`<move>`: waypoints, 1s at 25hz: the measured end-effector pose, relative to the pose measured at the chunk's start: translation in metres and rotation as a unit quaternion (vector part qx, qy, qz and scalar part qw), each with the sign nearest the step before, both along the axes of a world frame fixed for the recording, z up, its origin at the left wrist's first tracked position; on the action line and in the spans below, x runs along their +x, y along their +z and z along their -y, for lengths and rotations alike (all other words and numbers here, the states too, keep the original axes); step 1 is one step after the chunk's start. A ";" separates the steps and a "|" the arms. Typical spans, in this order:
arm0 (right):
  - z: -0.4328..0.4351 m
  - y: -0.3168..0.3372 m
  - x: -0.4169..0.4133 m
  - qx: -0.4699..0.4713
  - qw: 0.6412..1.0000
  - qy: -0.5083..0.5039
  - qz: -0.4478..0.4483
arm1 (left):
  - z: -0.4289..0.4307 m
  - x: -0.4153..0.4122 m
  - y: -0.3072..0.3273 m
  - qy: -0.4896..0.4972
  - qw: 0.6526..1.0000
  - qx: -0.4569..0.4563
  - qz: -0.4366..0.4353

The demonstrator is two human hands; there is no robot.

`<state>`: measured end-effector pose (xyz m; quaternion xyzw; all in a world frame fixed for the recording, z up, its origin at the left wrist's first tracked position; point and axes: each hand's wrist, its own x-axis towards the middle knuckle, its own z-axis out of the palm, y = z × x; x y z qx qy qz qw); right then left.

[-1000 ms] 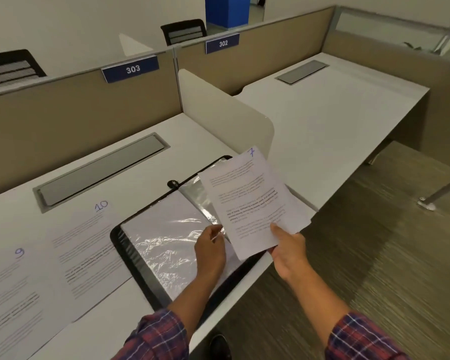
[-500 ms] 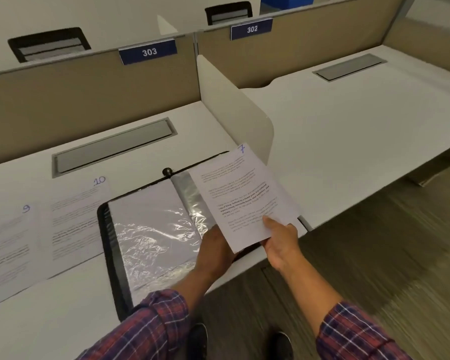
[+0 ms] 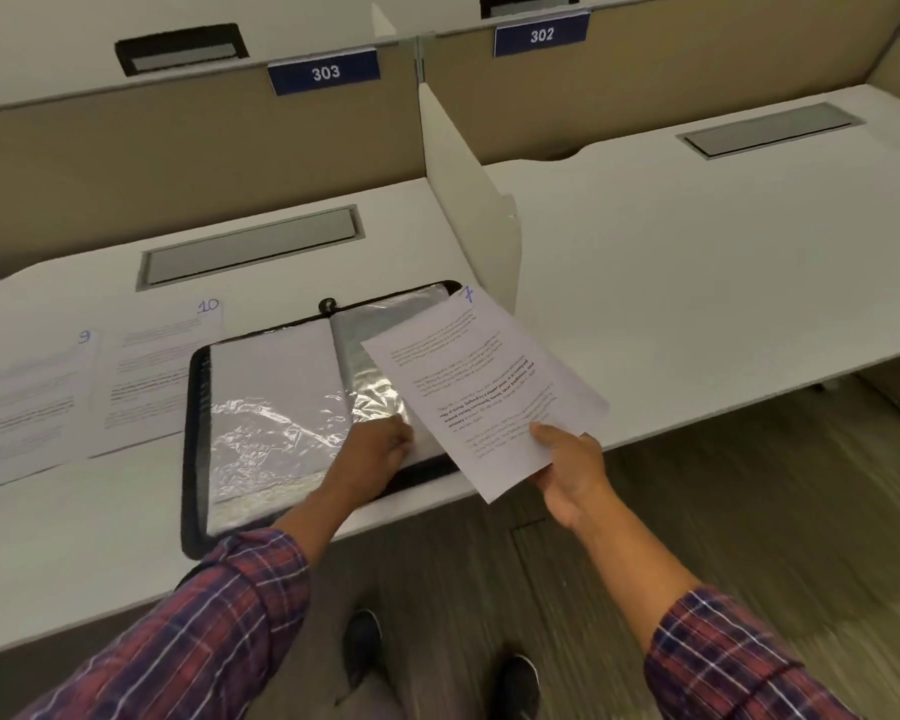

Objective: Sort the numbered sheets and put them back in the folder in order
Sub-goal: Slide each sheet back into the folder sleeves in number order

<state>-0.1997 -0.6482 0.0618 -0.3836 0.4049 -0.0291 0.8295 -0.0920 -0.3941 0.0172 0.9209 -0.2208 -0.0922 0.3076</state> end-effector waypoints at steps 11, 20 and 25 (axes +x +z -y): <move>0.041 -0.017 -0.040 0.017 0.996 0.089 -0.003 | -0.006 0.002 0.019 0.037 0.993 -0.082 -0.074; 0.055 -0.017 -0.080 -0.047 0.978 0.199 -0.035 | -0.009 0.012 0.027 0.037 0.998 -0.008 -0.060; 0.056 -0.017 -0.095 -0.102 0.969 0.219 -0.050 | -0.008 0.017 0.029 -0.008 0.999 0.037 -0.027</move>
